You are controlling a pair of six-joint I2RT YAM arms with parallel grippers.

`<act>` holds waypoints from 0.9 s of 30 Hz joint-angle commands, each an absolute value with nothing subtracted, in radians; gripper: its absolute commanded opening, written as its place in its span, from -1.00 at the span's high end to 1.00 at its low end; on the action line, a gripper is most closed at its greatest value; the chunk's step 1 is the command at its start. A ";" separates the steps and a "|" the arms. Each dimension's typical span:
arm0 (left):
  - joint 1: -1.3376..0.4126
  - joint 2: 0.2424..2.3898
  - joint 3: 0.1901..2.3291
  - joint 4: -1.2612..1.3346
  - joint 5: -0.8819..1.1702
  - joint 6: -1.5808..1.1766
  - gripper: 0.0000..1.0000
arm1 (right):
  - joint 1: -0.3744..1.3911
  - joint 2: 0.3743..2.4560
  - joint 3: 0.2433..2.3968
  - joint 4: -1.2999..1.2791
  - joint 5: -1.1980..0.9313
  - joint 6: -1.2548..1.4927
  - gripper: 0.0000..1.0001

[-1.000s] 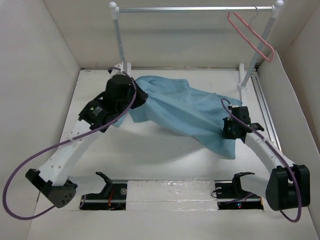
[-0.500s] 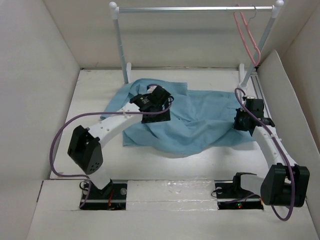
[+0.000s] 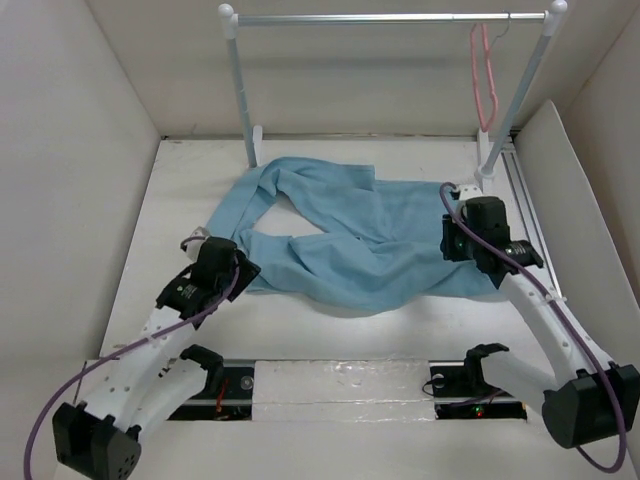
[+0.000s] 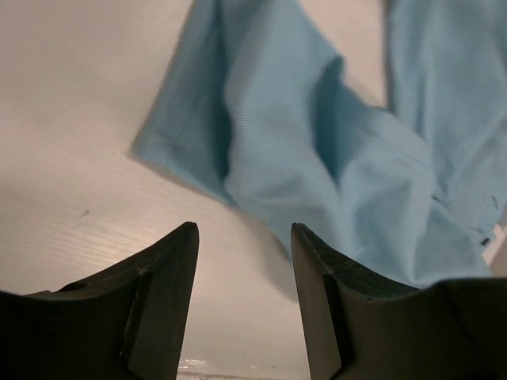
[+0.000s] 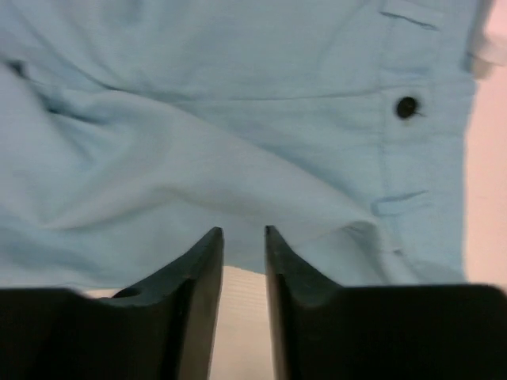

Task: Place the trousers on the hanger
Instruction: Flatten out the trousers at the center of the board.

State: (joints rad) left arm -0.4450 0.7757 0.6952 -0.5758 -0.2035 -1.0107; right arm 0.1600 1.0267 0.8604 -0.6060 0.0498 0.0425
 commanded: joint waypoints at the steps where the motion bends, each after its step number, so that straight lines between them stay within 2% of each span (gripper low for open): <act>1: -0.370 0.825 0.577 -0.410 -0.075 -1.158 0.09 | 0.254 0.988 0.905 -0.644 0.069 0.046 0.44; 3: -0.269 0.925 0.566 -0.362 -0.034 -1.111 0.09 | 0.311 0.979 0.905 -0.641 0.042 0.054 1.00; 7: -0.193 1.058 0.577 -0.318 -0.064 -1.062 0.03 | 0.379 0.965 0.905 -0.658 0.041 0.061 1.00; 8: -0.193 1.089 0.580 -0.313 -0.078 -1.055 0.02 | 0.388 0.956 0.900 -0.663 0.041 0.063 0.94; 9: -0.193 1.104 0.581 -0.286 -0.081 -1.043 0.00 | 0.388 0.953 0.897 -0.666 0.041 0.063 0.71; 12: -0.193 1.161 0.574 -0.241 -0.034 -1.042 0.01 | 0.411 0.931 0.884 -0.672 0.037 0.066 0.40; 15: -0.193 1.213 0.555 -0.225 0.029 -1.035 0.04 | 0.411 0.917 0.874 -0.663 0.031 0.071 0.25; 20: -0.235 1.210 0.540 -0.305 0.020 -1.009 0.07 | 0.399 0.917 0.887 -0.670 0.055 0.072 0.04; 22: -0.235 1.171 0.526 -0.331 0.020 -1.006 -0.02 | 0.399 0.928 0.890 -0.660 0.054 0.071 0.00; 24: -0.235 1.160 0.503 -0.307 0.020 -1.002 -0.25 | 0.390 0.939 0.891 -0.652 0.026 0.072 -0.01; 25: -0.235 1.176 0.497 -0.299 0.026 -1.002 -0.25 | 0.390 0.948 0.893 -0.637 0.020 0.072 0.00; 26: -0.235 1.195 0.497 -0.290 0.029 -1.000 -0.21 | 0.390 0.951 0.893 -0.629 0.008 0.072 0.00; 27: -0.235 1.222 0.502 -0.278 0.043 -0.986 -0.03 | 0.390 0.951 0.894 -0.624 0.008 0.072 -0.01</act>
